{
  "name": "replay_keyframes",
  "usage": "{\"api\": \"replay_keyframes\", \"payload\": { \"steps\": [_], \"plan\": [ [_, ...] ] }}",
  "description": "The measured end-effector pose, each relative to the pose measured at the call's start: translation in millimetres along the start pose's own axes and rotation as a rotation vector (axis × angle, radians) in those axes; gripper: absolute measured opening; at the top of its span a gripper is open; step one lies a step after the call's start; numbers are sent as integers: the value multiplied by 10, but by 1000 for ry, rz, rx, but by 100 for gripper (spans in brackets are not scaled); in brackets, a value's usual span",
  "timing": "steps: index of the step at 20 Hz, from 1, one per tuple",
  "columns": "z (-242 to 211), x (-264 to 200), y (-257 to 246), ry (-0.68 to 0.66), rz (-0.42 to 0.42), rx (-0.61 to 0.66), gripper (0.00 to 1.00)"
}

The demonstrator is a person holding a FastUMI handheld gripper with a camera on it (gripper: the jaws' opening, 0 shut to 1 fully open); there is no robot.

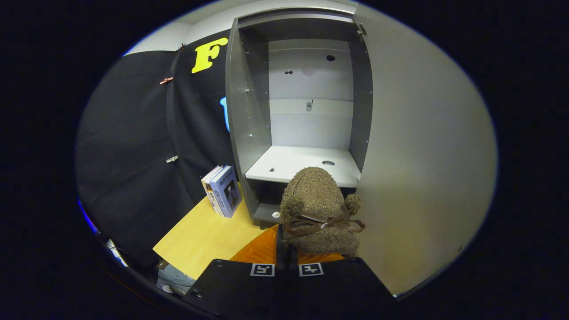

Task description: Open the shoe cabinet door, grab the shoes and put them into the shoe cabinet, then close the shoe cabinet door.

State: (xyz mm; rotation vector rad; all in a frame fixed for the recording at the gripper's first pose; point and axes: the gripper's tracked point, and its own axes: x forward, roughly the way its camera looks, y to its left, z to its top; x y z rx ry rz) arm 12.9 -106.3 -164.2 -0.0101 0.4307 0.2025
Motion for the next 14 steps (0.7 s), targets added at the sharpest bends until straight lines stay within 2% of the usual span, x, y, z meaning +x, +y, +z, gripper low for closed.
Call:
{"api": "replay_keyframes", "payload": {
  "steps": [9, 14],
  "plan": [
    [915, 917, -134, -68, -132, 47, 5],
    [990, 1619, -129, -18, -177, 50, 5]
  ]
}}
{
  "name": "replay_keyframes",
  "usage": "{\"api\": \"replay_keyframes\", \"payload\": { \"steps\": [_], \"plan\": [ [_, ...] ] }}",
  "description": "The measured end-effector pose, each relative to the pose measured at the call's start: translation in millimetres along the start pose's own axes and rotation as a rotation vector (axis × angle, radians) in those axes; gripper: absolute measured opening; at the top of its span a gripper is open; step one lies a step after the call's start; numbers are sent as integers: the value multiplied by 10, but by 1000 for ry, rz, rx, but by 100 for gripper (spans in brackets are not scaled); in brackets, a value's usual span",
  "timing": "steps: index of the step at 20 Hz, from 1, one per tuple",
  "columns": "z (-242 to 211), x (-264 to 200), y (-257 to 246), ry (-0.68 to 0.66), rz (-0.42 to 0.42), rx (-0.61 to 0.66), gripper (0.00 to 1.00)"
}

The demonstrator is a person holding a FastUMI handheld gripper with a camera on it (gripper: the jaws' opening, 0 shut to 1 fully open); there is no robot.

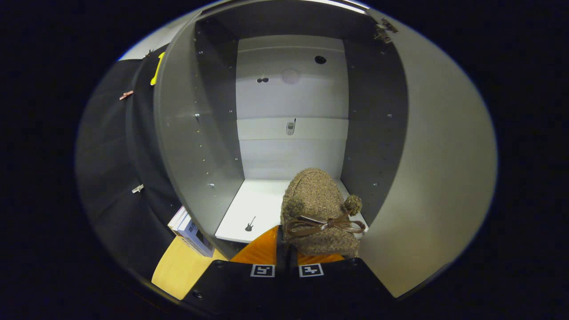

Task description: Open the shoe cabinet door, grab the shoes and put them into the shoe cabinet, then close the shoe cabinet door.

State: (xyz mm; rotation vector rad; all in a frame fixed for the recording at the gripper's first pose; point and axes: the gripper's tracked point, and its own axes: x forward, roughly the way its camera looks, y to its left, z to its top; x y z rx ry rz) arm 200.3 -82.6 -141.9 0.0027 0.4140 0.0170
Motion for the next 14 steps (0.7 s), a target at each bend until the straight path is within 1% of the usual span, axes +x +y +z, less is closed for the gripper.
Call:
{"api": "replay_keyframes", "payload": {
  "steps": [2, 7, 14],
  "plan": [
    [2, 314, 15, 17, -23, -19, 5],
    [126, 989, 25, 10, -70, -34, 5],
    [90, 1772, 34, 47, -78, -13, 5]
  ]
}}
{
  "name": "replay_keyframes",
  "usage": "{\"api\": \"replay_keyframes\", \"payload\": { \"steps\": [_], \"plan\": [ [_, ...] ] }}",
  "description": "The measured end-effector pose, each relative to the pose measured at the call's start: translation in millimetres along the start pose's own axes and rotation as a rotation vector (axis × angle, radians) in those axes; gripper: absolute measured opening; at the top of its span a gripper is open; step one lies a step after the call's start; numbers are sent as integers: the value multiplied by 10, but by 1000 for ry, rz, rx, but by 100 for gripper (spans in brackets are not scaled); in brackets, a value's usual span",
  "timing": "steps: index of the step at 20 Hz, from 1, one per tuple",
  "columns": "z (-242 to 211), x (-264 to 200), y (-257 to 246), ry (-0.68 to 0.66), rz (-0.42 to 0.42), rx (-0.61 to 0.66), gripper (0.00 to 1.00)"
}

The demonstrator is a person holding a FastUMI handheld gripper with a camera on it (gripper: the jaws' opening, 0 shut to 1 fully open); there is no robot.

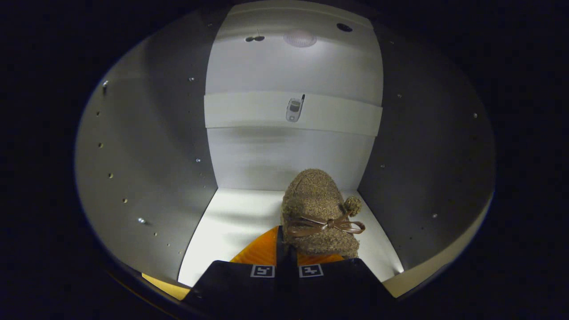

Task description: Open the shoe cabinet door, grab the shoes and put them into the shoe cabinet, then close the shoe cabinet door.

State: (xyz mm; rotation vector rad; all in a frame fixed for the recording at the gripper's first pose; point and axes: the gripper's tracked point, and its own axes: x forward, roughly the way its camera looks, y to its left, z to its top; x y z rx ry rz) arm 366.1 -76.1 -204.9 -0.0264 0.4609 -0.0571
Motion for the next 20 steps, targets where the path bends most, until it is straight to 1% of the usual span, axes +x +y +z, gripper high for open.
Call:
{"api": "replay_keyframes", "payload": {
  "steps": [3, 8, 10, 11, 12, 13, 16, 20],
  "plan": [
    [-43, 195, -29, 23, -16, 11, 5],
    [-120, 433, 10, 70, 6, 27, 5],
    [-170, 463, 71, 96, 32, 38, 6],
    [-173, 489, 82, 96, 28, 42, 6],
    [-144, 496, 78, 87, 25, 45, 11],
    [-141, 492, 98, 84, 28, 51, 12],
    [-212, 480, 114, 108, 21, 39, 35],
    [-236, 375, 124, 112, 4, 10, 52]
  ]
}}
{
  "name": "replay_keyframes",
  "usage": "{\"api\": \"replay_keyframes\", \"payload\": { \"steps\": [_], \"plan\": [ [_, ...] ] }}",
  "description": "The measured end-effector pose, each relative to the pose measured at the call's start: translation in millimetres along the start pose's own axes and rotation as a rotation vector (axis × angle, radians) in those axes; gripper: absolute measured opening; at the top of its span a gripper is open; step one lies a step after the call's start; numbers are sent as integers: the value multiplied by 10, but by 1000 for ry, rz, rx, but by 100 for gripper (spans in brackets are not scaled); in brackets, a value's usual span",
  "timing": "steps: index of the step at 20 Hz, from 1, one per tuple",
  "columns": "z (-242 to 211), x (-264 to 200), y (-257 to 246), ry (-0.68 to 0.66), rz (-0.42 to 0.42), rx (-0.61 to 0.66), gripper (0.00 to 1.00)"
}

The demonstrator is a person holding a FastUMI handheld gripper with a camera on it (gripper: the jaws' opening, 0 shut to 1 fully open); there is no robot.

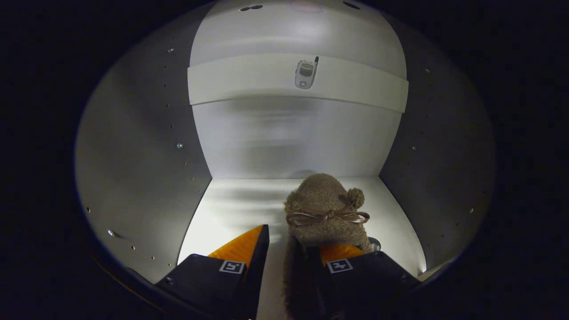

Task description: Open the shoe cabinet door, grab the shoes and put them into the shoe cabinet, then close the shoe cabinet door.

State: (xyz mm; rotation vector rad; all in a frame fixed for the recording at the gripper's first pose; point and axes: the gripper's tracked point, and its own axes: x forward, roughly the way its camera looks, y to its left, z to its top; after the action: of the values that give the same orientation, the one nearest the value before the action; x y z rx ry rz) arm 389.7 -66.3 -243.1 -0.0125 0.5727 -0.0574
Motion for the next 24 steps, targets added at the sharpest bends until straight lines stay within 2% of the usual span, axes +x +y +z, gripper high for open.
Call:
{"api": "replay_keyframes", "payload": {
  "steps": [1, 2, 4, 8, 12, 14, 19, 24],
  "plan": [
    [-1, -36, -10, -1, -7, -2, 57],
    [0, -74, -21, -7, -14, -3, 72],
    [2, -135, -49, -12, -13, 4, 88],
    [54, -331, -61, -45, -4, 31, 90],
    [59, -664, -89, -73, -15, 15, 99],
    [90, -861, -98, -98, -16, 15, 99],
    [54, -1646, -157, -179, -12, 57, 99],
    [-96, -2626, -168, -268, 32, 65, 99]
  ]
}}
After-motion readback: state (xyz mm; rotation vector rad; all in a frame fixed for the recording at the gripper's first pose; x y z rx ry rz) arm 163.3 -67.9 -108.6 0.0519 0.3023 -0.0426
